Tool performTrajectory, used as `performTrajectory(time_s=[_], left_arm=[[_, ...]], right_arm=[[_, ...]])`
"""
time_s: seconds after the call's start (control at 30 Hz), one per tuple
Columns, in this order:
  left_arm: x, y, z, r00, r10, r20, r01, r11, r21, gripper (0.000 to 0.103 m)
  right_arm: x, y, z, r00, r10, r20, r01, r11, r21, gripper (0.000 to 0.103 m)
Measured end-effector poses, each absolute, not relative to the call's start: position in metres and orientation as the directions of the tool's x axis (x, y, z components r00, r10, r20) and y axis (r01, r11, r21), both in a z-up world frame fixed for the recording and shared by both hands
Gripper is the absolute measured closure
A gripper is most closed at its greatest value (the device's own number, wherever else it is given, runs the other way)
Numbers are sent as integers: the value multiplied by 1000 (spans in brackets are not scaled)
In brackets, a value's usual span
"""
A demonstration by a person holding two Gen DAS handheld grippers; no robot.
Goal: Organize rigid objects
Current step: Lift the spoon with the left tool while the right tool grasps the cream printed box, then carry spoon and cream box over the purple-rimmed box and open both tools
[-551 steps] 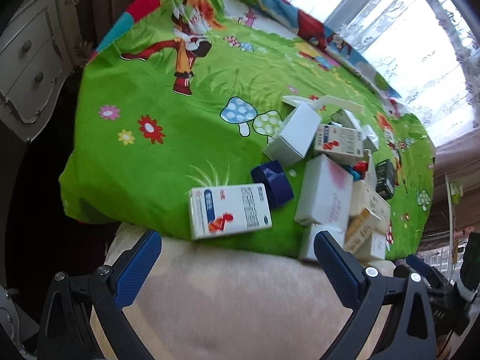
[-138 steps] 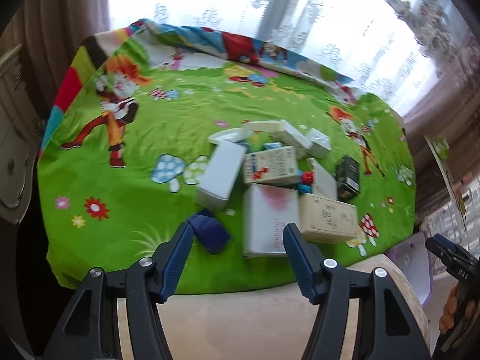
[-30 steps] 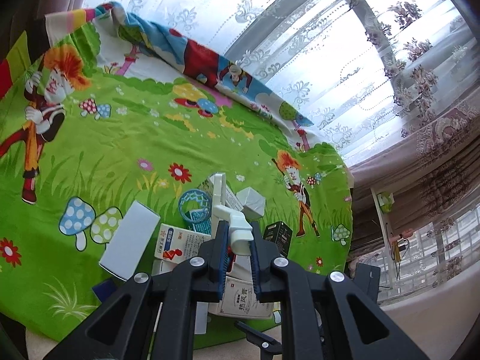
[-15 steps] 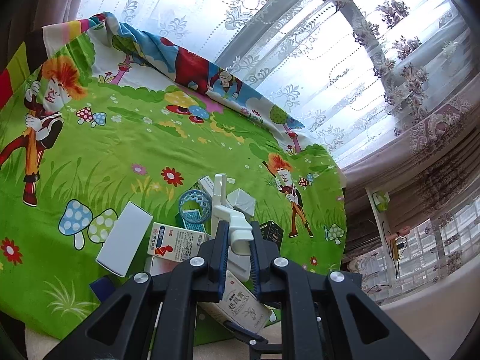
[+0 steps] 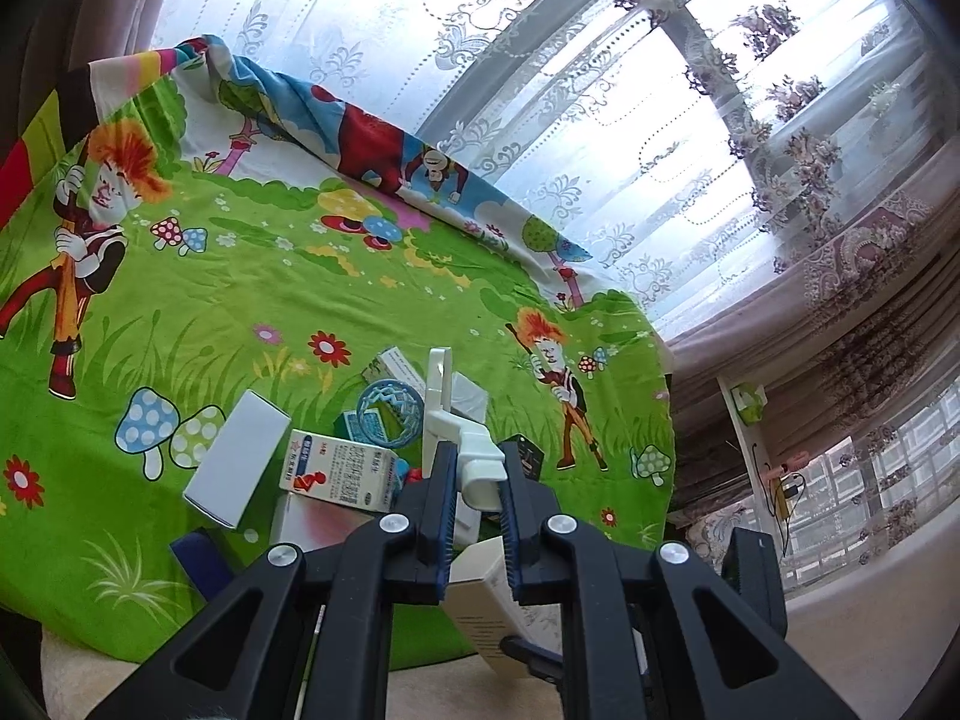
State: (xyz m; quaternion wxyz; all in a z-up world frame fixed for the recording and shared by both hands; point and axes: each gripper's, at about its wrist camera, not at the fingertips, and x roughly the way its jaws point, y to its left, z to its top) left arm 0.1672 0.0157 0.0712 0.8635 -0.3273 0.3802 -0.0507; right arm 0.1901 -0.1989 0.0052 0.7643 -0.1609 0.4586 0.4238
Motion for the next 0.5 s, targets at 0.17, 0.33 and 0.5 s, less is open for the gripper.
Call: performTrajectory(time_s=[0.17,0.33,0.5], left_arm=[[164,2,76,702,-354,-618,-137,785,-604,89],[163,-21,79,687,-383,-618,-98,793,-601,89],[162,-48,83,667,-414,-619,-52,803,-593,89]], right_arm=[[192,-225,10,277,463,-842,-720,680,138,47],[191,-253,15,336,421,-843,-637,761,126,47],[189,-288,22,377,403,-834,-563,815,139,48]])
